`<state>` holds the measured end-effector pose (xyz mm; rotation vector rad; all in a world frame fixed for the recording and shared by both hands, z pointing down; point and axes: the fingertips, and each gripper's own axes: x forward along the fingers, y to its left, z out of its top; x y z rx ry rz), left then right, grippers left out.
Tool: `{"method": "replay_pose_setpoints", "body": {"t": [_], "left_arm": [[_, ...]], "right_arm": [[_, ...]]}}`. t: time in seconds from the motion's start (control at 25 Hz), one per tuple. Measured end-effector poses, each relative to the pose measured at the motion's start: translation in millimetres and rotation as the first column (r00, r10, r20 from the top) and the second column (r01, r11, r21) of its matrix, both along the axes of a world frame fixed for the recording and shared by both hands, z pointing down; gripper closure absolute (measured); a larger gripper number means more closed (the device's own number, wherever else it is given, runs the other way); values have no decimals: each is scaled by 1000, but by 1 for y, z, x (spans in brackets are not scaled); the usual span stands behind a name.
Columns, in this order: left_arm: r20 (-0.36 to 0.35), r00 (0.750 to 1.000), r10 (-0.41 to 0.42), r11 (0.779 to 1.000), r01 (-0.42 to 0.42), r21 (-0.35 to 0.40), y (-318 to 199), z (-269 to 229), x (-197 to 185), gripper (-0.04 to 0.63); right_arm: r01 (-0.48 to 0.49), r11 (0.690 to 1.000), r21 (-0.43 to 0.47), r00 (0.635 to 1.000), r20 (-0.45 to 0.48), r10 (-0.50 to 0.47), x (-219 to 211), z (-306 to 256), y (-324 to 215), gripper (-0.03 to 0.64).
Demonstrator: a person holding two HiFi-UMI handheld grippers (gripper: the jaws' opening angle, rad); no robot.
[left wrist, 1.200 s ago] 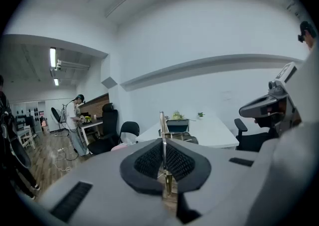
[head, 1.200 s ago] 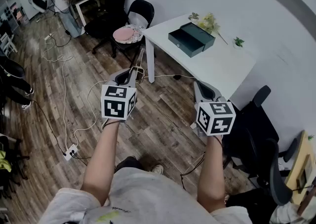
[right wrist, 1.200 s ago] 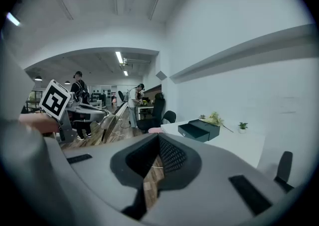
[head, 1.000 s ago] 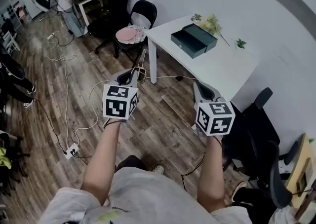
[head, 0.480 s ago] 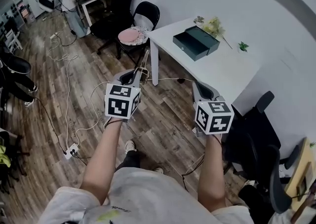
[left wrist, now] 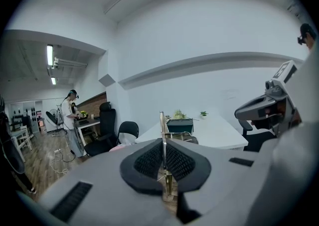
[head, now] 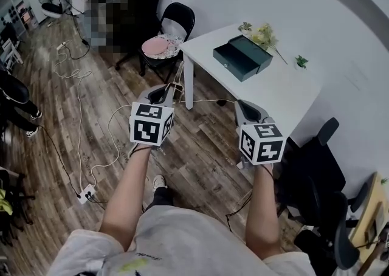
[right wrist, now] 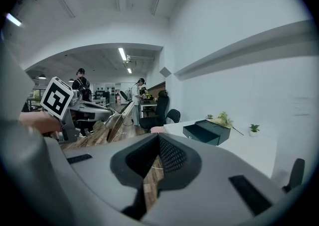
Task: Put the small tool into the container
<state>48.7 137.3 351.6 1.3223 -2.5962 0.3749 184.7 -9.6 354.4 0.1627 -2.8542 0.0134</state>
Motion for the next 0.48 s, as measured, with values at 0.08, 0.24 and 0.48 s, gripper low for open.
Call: {"method": "replay_pose_setpoints", "body": {"t": [0.08,0.24,0.48], "left_arm": [[-2,1000,13,1000,-13,-2,-4,0,-16,596],[-9,999,43,999,-43,-6,-11,-1,-51,597],[-31,993,116,993,-117,-24,-25,3,-104,597]], "right_arm": [[-13,1000,-1,1000,-4,13,-14,0,-3,612],[-42,999,-6,999,-16,42,-44,-1,-6,612],[-114,993,-23,993,-25,113,-89,-3,-13,612]]}}
